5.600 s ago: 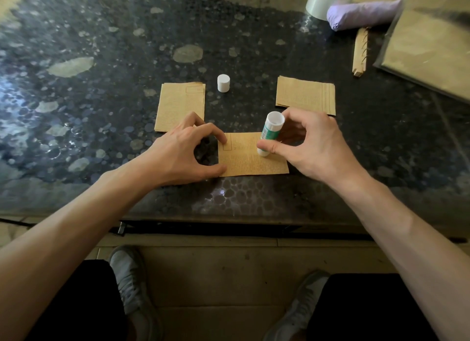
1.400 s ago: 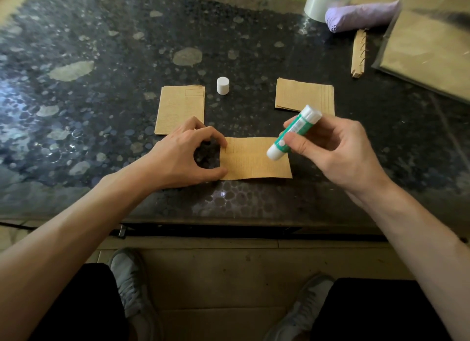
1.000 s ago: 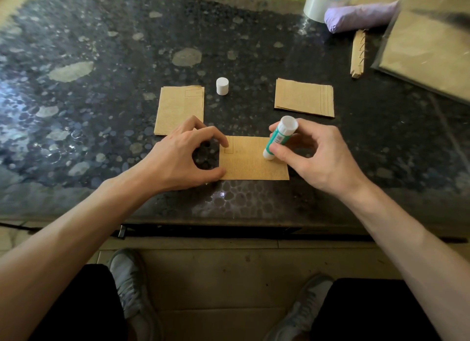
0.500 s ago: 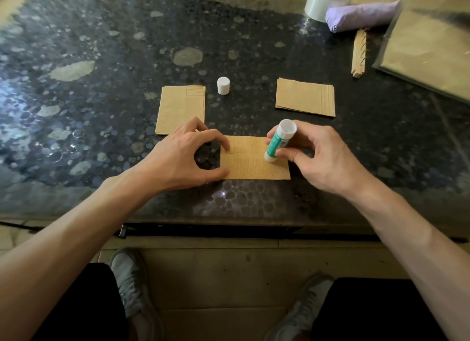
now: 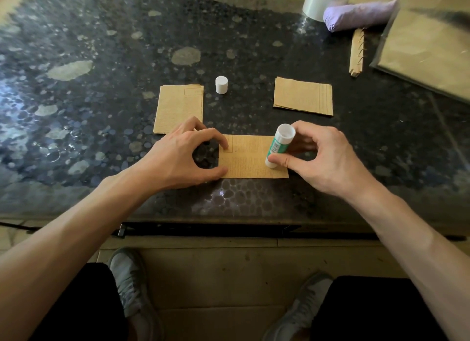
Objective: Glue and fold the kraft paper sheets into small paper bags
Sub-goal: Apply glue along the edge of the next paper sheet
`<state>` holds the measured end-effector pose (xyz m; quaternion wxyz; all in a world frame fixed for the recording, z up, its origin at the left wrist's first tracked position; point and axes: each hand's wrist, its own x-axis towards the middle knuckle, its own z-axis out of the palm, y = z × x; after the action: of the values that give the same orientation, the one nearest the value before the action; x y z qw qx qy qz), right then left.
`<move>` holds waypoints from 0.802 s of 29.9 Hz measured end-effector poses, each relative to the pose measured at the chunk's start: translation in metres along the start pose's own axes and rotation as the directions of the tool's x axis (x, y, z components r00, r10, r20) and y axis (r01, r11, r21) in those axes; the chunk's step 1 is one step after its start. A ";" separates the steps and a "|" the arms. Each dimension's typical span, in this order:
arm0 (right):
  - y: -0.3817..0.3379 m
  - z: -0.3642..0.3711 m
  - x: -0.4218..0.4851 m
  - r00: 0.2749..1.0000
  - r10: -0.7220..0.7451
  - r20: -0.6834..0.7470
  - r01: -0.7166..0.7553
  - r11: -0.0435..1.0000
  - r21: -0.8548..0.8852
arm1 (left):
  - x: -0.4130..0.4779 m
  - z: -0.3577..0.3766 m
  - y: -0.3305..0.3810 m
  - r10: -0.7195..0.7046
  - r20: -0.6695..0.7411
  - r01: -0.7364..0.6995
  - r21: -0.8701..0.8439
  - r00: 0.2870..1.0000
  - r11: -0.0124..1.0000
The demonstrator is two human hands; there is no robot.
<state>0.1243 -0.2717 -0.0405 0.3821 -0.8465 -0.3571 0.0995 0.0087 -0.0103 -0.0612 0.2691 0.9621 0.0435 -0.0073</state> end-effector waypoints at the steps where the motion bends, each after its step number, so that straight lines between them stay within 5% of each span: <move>1: 0.000 0.000 -0.001 1.000 -0.001 0.001 0.001 1.000 -0.004 | 0.000 0.000 0.000 -0.001 0.001 0.001 -0.001 1.000 1.000; 24: 0.002 -0.012 -0.009 0.966 -0.028 0.257 0.016 0.999 0.049 | 0.000 0.000 -0.001 -0.008 -0.001 0.008 -0.007 1.000 1.000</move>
<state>0.1239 -0.2858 -0.0342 0.3531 -0.8132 -0.4107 0.2127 0.0089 -0.0097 -0.0620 0.2724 0.9610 0.0475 -0.0077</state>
